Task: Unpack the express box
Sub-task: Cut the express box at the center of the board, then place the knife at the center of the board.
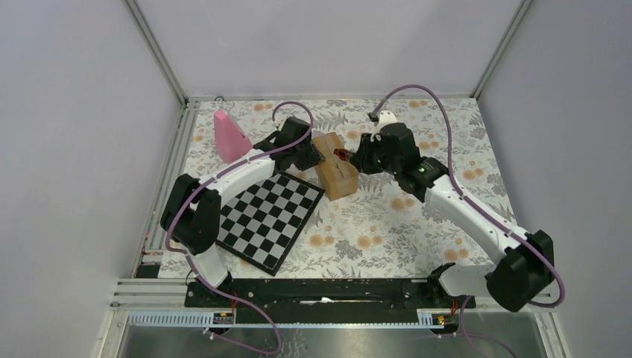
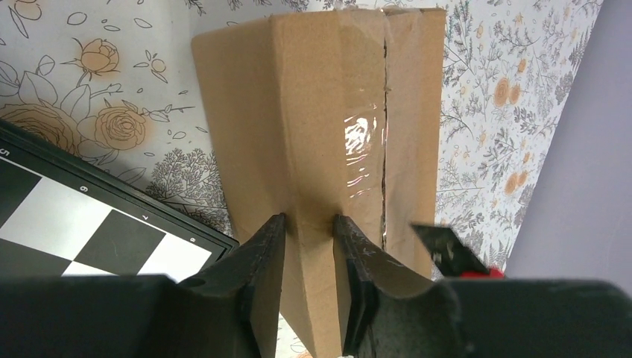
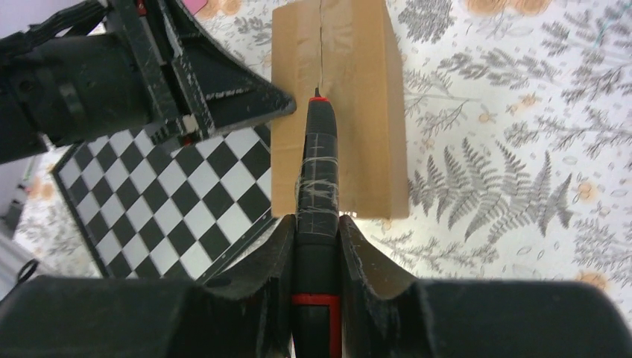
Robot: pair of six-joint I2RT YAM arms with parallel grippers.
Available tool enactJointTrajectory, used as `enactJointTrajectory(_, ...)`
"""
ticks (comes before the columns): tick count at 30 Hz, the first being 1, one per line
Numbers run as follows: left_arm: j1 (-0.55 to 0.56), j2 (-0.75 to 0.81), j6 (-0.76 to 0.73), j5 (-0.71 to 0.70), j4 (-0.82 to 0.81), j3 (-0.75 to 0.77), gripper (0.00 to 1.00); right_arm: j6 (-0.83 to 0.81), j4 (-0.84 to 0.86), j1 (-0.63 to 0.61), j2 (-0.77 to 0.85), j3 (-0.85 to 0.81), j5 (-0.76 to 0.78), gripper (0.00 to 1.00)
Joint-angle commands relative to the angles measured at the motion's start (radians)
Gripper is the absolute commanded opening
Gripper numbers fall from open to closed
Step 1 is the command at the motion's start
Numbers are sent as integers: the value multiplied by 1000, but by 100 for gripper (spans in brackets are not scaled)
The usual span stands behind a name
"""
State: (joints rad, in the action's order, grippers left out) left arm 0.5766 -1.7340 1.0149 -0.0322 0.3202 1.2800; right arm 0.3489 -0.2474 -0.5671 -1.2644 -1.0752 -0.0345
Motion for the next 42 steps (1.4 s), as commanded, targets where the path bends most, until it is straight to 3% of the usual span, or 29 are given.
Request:
enactJointTrajectory(1, -24, -16, -20, -39, 83, -32, 27, -99, 115, -36, -62, -85, 121, 0)
enactJointTrajectory(11, -29, -49, -28, -36, 127, 7, 25, -169, 118, -71, -128, -137, 201, 0)
enactJointTrajectory(17, -29, -52, -32, -32, 135, 23, 26, -115, 53, -44, -86, -99, 455, 0)
enactJointTrajectory(21, -29, -52, -39, -24, 135, 30, 28, 0, 91, 107, -56, 15, 308, 0)
enactJointTrajectory(25, -30, -56, -48, -13, 134, 43, 29, 199, 353, 262, 25, 258, 91, 7)
enactJointTrajectory(29, -31, -56, -52, -2, 129, 53, 29, 391, 556, 344, 82, 475, 13, 10)
enactJointTrajectory(31, -31, -55, -53, 3, 124, 55, 29, 448, 583, 363, 107, 538, 7, 16)
enactJointTrajectory(39, -31, -61, -55, 14, 117, 63, 29, 492, 396, 374, 271, 655, 107, 64)
enactJointTrajectory(42, -31, -63, -56, 22, 114, 63, 30, 472, 273, 374, 339, 666, 134, 73)
